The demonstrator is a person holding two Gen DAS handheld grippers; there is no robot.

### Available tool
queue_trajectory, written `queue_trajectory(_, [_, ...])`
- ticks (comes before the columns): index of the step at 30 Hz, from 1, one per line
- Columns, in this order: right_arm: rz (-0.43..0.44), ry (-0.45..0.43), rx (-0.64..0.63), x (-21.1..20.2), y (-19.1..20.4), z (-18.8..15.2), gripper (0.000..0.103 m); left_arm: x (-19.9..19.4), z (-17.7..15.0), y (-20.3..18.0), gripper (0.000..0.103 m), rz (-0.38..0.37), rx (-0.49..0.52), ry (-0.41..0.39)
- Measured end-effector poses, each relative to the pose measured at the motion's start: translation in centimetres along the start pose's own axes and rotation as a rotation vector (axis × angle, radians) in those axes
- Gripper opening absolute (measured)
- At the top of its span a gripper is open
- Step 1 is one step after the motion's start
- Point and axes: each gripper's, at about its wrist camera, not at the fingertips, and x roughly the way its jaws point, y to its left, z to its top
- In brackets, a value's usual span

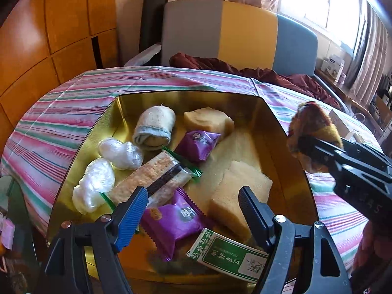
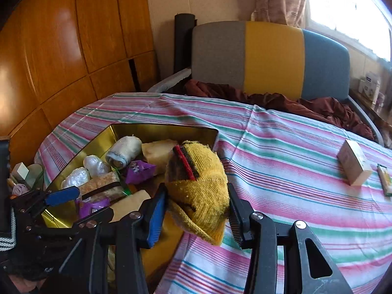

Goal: Organize objects
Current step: 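Open left tool over tray while right lowers knit glove into tray and opens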

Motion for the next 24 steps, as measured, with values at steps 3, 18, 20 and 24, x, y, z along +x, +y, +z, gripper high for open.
queue_trajectory(3, [0.006,0.016,-0.009,0.9,0.4,0.6,0.047,0.0,0.0,0.0,0.078,-0.006,-0.001,0.002])
queue_trajectory(18, [0.006,0.08,-0.067,5.7,2.0,2.6,0.049,0.4,-0.1,0.4,0.078,-0.009,-0.024,0.009])
queue_trajectory(20, [0.019,0.093,-0.062,6.1,2.1,2.5,0.052,0.3,-0.1,0.4,0.078,-0.008,-0.026,0.009])
queue_trajectory(24, [0.035,0.097,-0.057,6.1,2.2,2.3,0.061,0.2,0.0,0.7,0.078,-0.027,-0.047,0.006])
